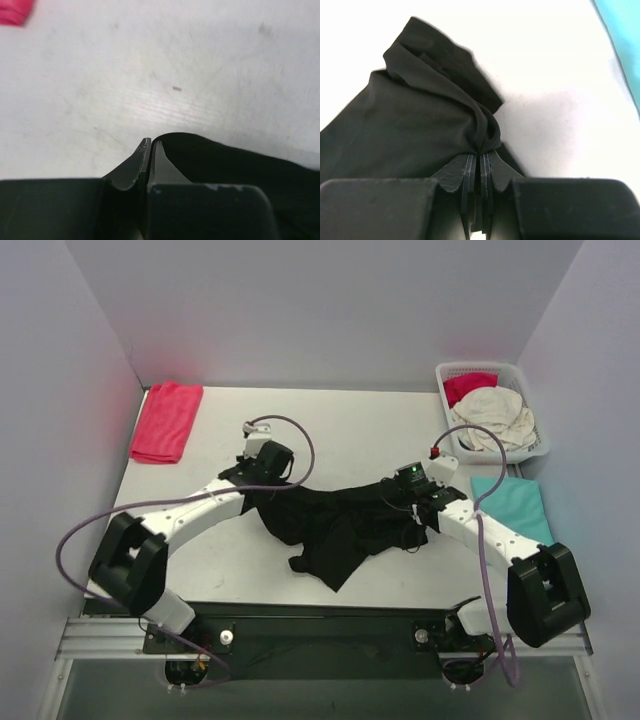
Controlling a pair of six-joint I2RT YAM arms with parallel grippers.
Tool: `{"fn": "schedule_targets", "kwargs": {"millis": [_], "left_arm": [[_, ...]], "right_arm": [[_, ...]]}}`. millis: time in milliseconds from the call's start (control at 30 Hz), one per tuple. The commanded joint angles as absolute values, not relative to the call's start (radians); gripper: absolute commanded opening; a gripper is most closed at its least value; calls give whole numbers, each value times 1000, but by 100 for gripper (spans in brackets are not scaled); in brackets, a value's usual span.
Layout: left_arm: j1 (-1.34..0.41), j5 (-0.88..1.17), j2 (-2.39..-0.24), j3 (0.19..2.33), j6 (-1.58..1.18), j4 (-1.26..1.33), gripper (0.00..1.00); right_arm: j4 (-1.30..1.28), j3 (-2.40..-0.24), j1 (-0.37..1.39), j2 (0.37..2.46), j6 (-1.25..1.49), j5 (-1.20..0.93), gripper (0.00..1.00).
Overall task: Fold and stack the t-shirts
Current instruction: Flatten out the tshirt
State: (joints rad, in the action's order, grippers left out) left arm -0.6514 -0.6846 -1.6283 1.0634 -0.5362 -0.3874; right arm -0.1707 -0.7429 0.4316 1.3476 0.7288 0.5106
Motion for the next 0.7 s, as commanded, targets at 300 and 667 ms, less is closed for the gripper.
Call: {"fn": "schedule_targets", "kwargs": {"millis": [300,667], "left_arm": [[-598,-844,-1197,1219,-359,-362,0],[-601,-781,-904,1290,-291,-356,0]], "right_arm": [[-270,-834,454,1154,614,571,0],[-279,-988,494,913,430,411,0]]}}
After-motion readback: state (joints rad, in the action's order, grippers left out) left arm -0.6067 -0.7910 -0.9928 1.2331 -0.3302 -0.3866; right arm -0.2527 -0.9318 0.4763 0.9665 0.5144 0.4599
